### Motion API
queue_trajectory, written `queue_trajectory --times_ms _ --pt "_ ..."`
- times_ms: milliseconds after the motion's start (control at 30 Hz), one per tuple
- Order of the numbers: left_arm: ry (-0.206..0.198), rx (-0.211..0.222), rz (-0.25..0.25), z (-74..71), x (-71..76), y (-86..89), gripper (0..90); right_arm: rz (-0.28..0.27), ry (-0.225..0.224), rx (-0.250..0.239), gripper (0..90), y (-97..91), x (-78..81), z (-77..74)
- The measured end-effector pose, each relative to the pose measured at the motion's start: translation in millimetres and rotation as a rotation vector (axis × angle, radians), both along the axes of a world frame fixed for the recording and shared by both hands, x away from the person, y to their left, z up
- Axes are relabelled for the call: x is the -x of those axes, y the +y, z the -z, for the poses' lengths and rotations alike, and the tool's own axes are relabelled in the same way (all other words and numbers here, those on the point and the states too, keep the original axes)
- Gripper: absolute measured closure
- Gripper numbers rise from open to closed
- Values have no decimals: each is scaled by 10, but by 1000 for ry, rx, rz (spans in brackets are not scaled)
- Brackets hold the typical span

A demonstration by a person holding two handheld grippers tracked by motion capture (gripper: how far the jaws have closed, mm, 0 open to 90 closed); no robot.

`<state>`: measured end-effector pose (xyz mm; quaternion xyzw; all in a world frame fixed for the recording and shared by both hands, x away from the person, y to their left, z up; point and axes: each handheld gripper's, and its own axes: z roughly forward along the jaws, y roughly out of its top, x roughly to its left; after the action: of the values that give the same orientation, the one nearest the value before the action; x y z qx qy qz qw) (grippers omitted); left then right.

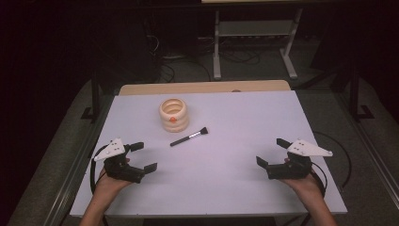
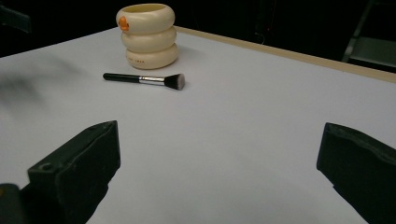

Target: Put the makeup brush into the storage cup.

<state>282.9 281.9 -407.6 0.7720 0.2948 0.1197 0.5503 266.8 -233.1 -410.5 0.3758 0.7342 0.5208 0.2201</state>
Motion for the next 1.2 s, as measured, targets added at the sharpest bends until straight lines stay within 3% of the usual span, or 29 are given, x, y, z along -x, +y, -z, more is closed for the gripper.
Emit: queue_trajectory --times_ms 400,567,1200 --pt "2 -15 15 1 -14 -48 0 -5 6 1 0 -6 19 -3" --pt "2 13 19 -18 -46 -65 0 -4 3 0 0 -2 13 -3" --pt "-9 6 29 -44 -77 -116 0 -25 1 8 0 88 -35 -1"
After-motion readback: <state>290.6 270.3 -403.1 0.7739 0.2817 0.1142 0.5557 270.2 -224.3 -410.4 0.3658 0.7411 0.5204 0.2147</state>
